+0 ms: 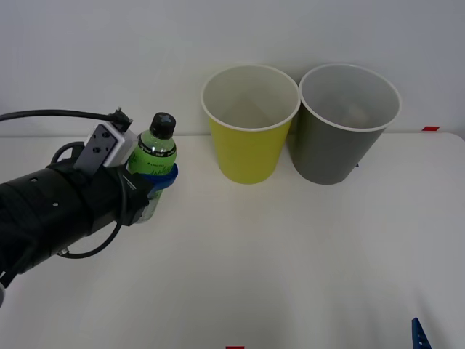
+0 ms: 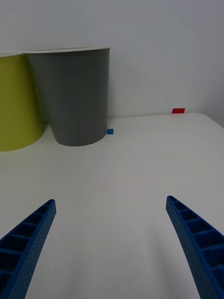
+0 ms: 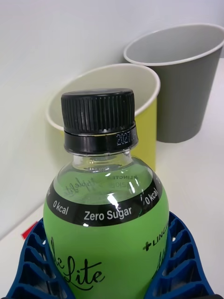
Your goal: Put cans in the gray bin and PET bottles in the light green bin.
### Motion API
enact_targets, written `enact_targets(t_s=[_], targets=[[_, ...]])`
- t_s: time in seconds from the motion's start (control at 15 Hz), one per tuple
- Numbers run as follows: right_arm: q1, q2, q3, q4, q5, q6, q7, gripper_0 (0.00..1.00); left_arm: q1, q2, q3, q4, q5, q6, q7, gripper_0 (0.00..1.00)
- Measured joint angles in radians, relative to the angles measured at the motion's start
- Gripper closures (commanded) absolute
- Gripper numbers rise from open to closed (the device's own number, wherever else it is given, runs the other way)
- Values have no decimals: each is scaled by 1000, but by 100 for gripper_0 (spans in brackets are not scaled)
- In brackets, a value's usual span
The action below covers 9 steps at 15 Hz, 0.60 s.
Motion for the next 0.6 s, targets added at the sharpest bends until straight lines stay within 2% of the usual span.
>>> enact_targets(t_s=[0.2,0.33,0.6], targets=[[0,0,0,0,0,0,0,20,-120,-104,160,-16,87,182,-159,100],[0,0,0,0,0,0,0,20,-204,-163,208,-17,97,258,-196,100],[0,0,0,0,0,0,0,20,-314,-248,228,0,75,280,-194,100]])
